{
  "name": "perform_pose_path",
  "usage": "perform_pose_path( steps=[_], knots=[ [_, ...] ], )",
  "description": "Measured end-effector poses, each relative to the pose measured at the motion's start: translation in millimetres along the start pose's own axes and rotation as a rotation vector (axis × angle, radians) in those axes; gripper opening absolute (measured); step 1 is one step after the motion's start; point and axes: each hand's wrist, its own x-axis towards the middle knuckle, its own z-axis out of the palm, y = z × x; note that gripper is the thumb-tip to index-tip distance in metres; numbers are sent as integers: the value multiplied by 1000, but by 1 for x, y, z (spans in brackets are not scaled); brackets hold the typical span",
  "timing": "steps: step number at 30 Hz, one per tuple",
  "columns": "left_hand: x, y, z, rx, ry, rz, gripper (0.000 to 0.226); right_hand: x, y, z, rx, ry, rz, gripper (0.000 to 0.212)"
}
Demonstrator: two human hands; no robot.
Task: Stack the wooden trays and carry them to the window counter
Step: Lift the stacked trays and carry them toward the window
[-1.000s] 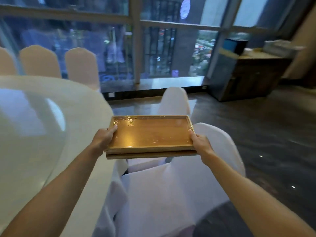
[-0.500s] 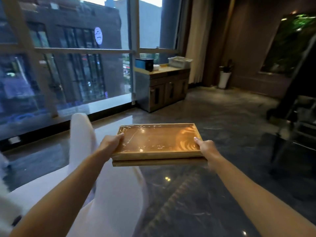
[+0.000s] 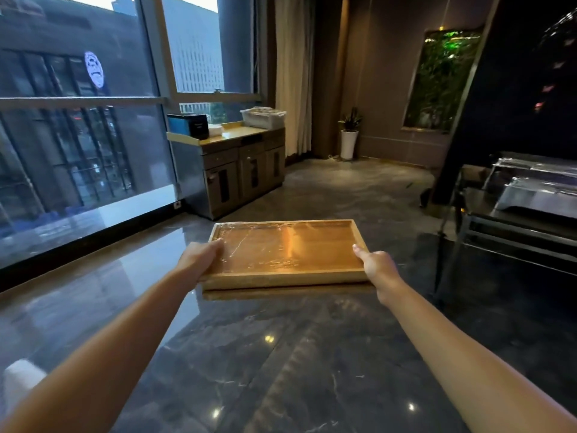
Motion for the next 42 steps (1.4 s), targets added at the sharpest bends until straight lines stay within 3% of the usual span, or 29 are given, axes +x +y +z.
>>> perform_pose_path(
  steps=[7, 20, 31, 37, 42],
  knots=[
    [154, 38, 53, 17, -25, 29, 21, 146, -25, 40, -36, 31, -3, 51],
    [481, 160, 115, -49, -35, 51, 27, 453, -150, 134, -52, -13, -54, 52],
    [768, 236, 196, -3, 65, 69, 26, 766, -229, 227, 17, -96, -97, 46],
    [912, 301, 210, -35, 122, 76, 32, 922, -308, 289, 17, -145, -112, 39],
    [1041, 316, 225, -38, 159, 47, 39, 1039, -334, 354, 37, -170, -117, 34]
  ],
)
